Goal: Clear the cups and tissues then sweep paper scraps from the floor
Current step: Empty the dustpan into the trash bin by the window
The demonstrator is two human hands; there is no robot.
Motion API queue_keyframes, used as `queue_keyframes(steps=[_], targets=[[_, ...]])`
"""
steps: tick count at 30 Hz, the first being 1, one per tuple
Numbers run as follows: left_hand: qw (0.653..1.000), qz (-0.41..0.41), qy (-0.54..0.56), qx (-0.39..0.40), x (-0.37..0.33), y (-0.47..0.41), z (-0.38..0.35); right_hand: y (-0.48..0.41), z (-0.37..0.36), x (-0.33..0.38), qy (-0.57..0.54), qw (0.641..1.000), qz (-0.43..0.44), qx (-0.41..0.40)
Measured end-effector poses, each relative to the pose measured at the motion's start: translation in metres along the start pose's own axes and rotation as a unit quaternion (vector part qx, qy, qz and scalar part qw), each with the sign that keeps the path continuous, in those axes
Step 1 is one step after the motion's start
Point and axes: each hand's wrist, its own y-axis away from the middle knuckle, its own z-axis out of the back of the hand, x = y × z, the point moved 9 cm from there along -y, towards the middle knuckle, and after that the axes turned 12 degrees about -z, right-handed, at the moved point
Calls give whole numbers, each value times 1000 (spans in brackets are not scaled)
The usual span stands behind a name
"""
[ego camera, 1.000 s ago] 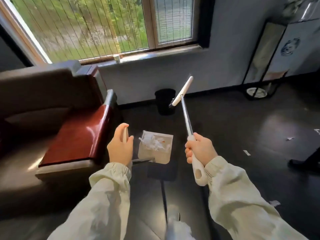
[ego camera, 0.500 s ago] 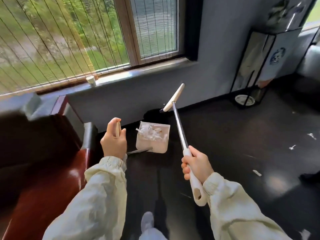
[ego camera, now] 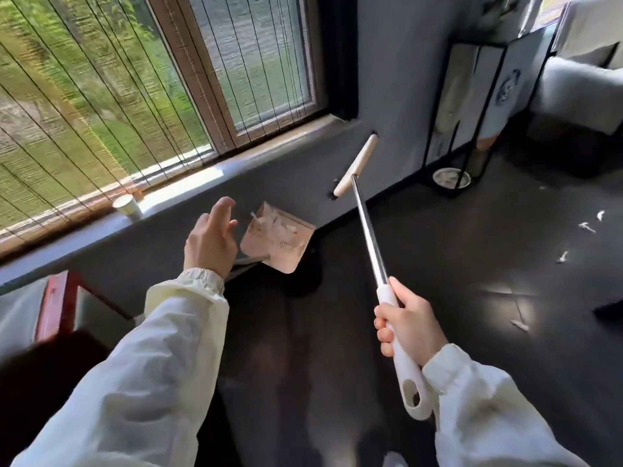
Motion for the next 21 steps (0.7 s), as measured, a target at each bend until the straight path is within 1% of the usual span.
queue_keyframes(steps=[2, 4, 6, 8, 9, 10, 11, 12, 13, 15, 16, 19, 21], targets=[[999, -22, -10, 43, 12, -21, -20, -15, -3, 13, -3, 1000, 3, -4], [992, -64, -2, 108, 13, -30, -51, -31, -5, 28, -7, 1000, 4, -6], [973, -122, 16, 196, 2, -22, -90, -49, -9, 44, -6, 1000, 5, -10], [946, -157, 19, 283, -6, -6, -127, -66, -14, 60, -1, 1000, 7, -12], [935, -166, 14, 312, -6, 0, -140, -73, -18, 67, 0, 1000, 8, -11], [931, -166, 18, 324, -5, 4, -151, -81, -23, 72, -1, 1000, 7, -8], [932, -156, 34, 327, -3, 6, -159, -87, -27, 77, -3, 1000, 7, -4], [935, -124, 65, 326, 0, 7, -166, -93, -31, 83, -3, 1000, 8, 1], [935, -73, 108, 329, 5, 10, -173, -98, -35, 88, 2, 1000, 10, 5], [918, 29, 173, 356, 16, 23, -189, -106, -40, 95, 13, 1000, 11, 8], [908, 52, 177, 376, 17, 30, -195, -110, -41, 97, 15, 1000, 10, 10], [883, 74, 160, 434, 17, 47, -209, -116, -43, 98, 14, 1000, 4, 22], [869, 54, 118, 477, 12, 59, -219, -117, -44, 97, 13, 999, 2, 30]])
